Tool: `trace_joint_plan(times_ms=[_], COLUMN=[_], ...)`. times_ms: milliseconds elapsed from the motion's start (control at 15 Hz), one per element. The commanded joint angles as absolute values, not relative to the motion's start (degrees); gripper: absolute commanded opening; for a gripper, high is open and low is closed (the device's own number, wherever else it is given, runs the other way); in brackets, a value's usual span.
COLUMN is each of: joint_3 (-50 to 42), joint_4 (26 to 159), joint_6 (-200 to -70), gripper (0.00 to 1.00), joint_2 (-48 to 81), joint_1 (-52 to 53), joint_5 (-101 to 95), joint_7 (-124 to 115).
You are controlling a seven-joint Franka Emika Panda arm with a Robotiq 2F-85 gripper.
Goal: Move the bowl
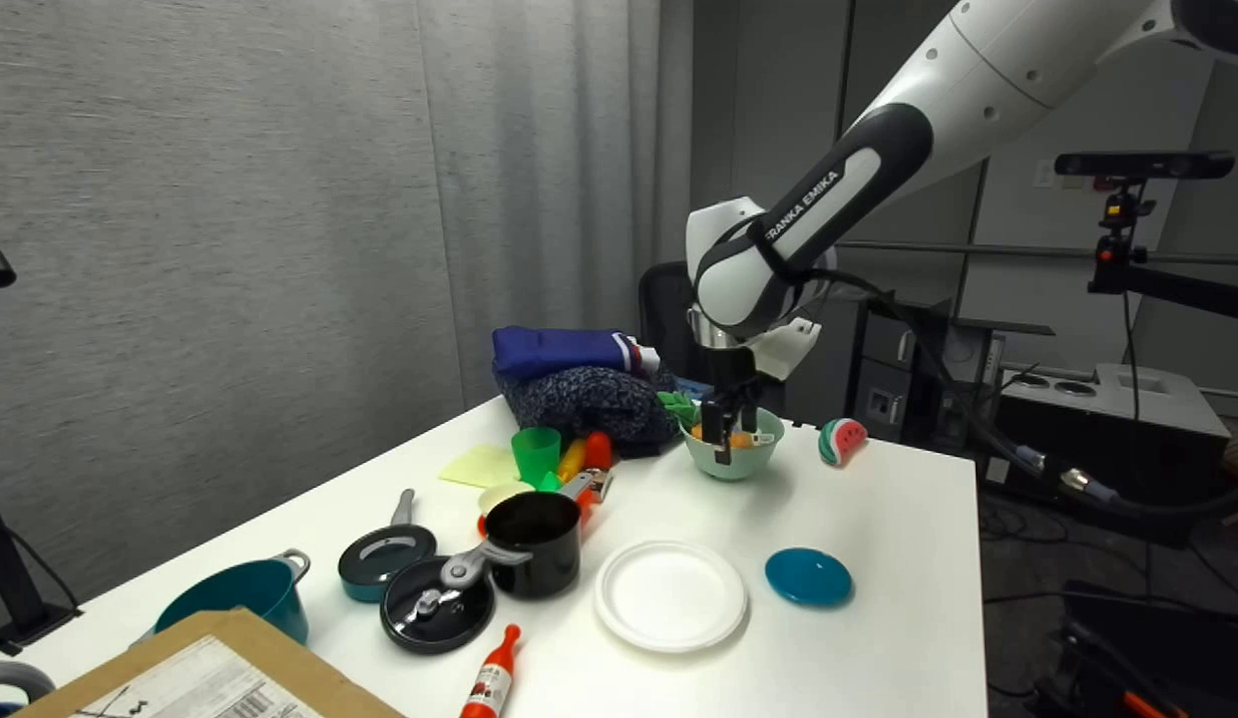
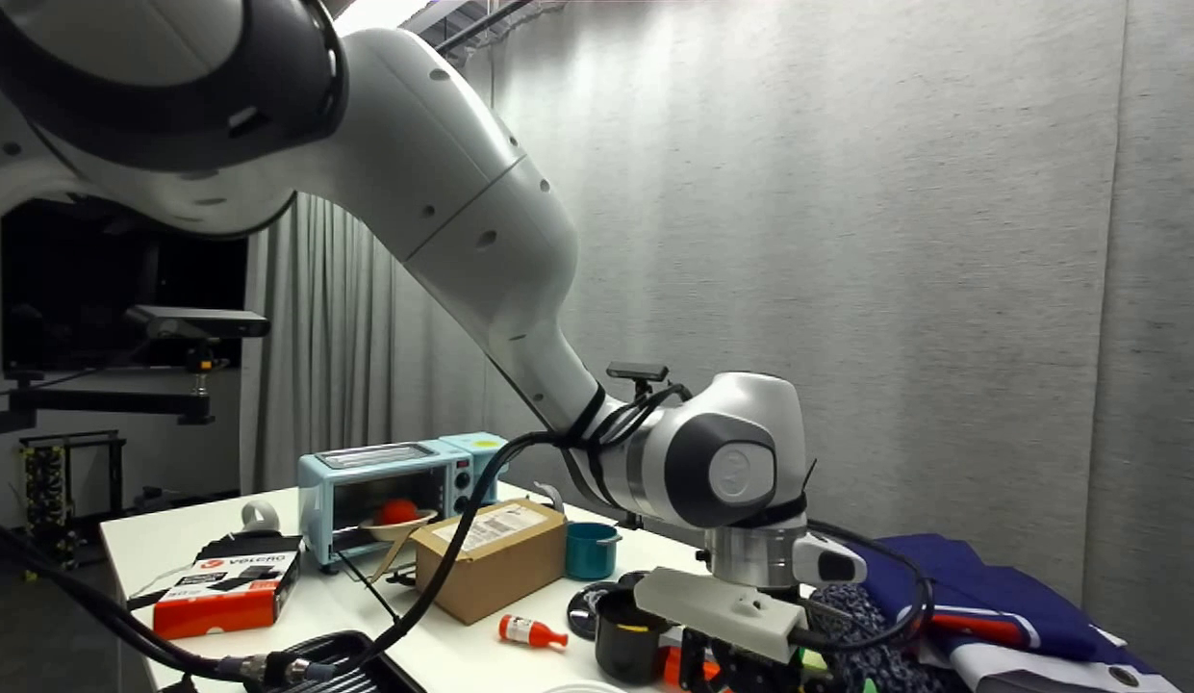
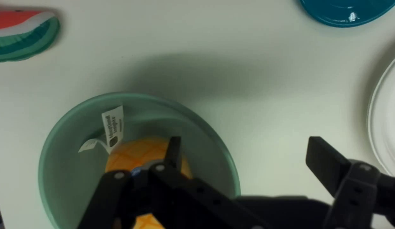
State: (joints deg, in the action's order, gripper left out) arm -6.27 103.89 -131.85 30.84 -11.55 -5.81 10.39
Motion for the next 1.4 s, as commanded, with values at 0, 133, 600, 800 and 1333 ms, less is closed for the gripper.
trace_joint_plan(times_ms=[0, 133, 600, 800, 1333], joint_3=[-5.7, -5.45, -0.5, 1.58, 2.4], joint_4=[97.56, 96.85, 96.88, 96.44, 97.23], joint_6=[-130.52, -131.44, -129.2, -127.23, -125.04], gripper=[1.0, 1.0, 1.0, 1.0, 1.0], joint_2=[36.72, 37.33, 39.74, 41.47, 38.85], joint_1=[-13.11, -13.31, -12.86, -12.45, -13.82], joint_5=[-2.02, -1.03, 2.03, 2.06, 2.99], joint_7=[9.65, 9.53, 13.4, 14.84, 20.26])
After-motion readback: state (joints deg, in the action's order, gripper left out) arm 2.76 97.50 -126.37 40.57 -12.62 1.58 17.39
